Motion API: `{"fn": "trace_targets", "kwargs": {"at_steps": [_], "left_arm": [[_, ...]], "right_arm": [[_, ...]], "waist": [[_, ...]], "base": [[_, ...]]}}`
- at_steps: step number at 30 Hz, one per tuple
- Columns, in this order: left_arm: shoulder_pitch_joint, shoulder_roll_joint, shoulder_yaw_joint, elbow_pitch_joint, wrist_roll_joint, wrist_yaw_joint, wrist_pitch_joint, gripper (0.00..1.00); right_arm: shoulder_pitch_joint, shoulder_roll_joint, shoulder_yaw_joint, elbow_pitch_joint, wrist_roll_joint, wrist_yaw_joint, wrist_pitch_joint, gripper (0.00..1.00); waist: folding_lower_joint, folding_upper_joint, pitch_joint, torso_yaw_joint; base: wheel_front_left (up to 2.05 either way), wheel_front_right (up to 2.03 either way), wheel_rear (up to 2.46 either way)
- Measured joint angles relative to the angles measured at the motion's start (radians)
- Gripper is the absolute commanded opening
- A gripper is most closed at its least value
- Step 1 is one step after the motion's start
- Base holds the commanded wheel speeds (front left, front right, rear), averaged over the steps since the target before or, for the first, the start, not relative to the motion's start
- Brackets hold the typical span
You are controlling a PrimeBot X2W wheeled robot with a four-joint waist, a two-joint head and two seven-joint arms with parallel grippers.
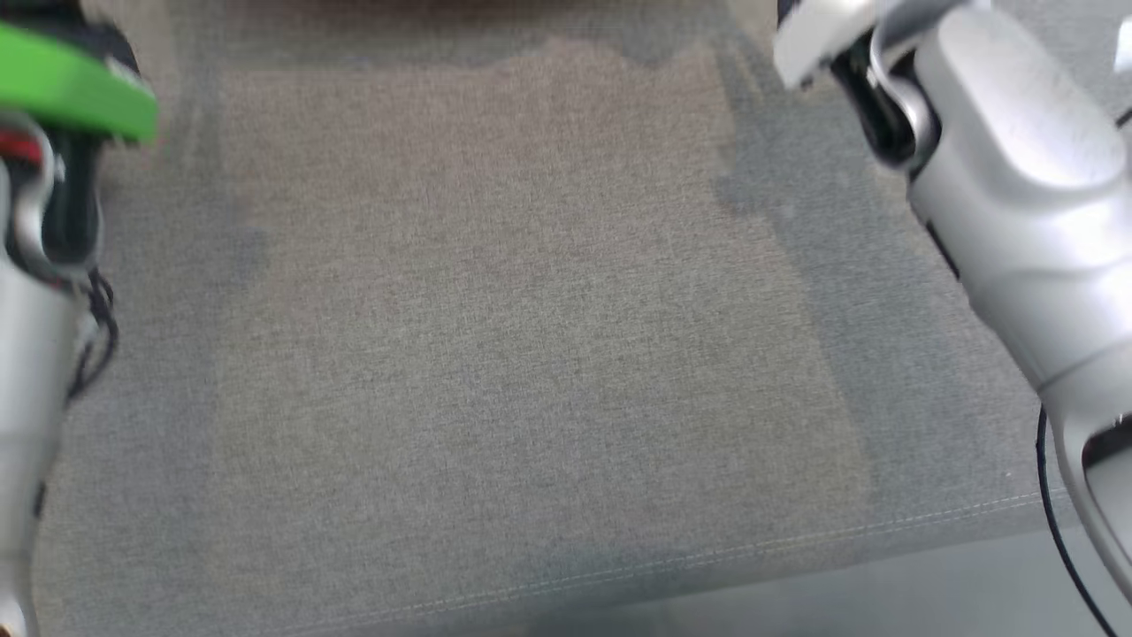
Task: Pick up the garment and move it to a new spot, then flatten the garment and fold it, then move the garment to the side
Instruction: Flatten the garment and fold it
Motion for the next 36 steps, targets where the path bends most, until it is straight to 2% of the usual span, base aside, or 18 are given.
{"fn": "trace_targets", "kwargs": {"at_steps": [5,8,16,22,30,36], "left_arm": [[0.246,-0.012,0.092,-0.12,0.054,0.028,0.0,0.0],[0.409,-0.052,0.136,-0.199,0.102,0.038,0.0,0.0],[0.662,-0.144,0.221,-0.277,0.129,0.046,0.0,0.0],[0.804,-0.213,0.291,-0.305,0.171,0.049,0.0,0.0],[0.918,-0.295,0.393,-0.3,0.209,0.032,0.0,0.0],[0.992,-0.322,0.422,-0.284,0.296,0.023,0.0,0.0]], "right_arm": [[0.155,-0.047,0.03,-0.107,0.024,0.0,0.0,0.0],[0.273,-0.08,0.015,-0.176,0.029,0.0,0.0,0.0],[0.51,-0.085,-0.053,-0.294,0.001,0.0,0.0,0.0],[0.689,-0.093,-0.14,-0.371,-0.047,0.0,0.0,0.0],[0.883,-0.087,-0.183,-0.449,-0.066,0.0,0.013,0.0],[1.007,-0.085,-0.208,-0.511,-0.087,0.0,0.071,0.0]], "waist": [[0.0,0.0,-0.074,-0.011],[0.0,0.0,-0.13,-0.019],[0.0,0.0,-0.224,-0.034],[0.0,0.0,-0.268,-0.043],[0.0,0.0,-0.287,-0.05],[0.0,0.0,-0.314,-0.049]], "base": [[0.0,0.0,0.0],[0.0,0.0,0.0],[0.0,0.0,0.0],[0.0,0.0,0.0],[0.0,0.0,0.0],[0.0,0.0,0.0]]}}
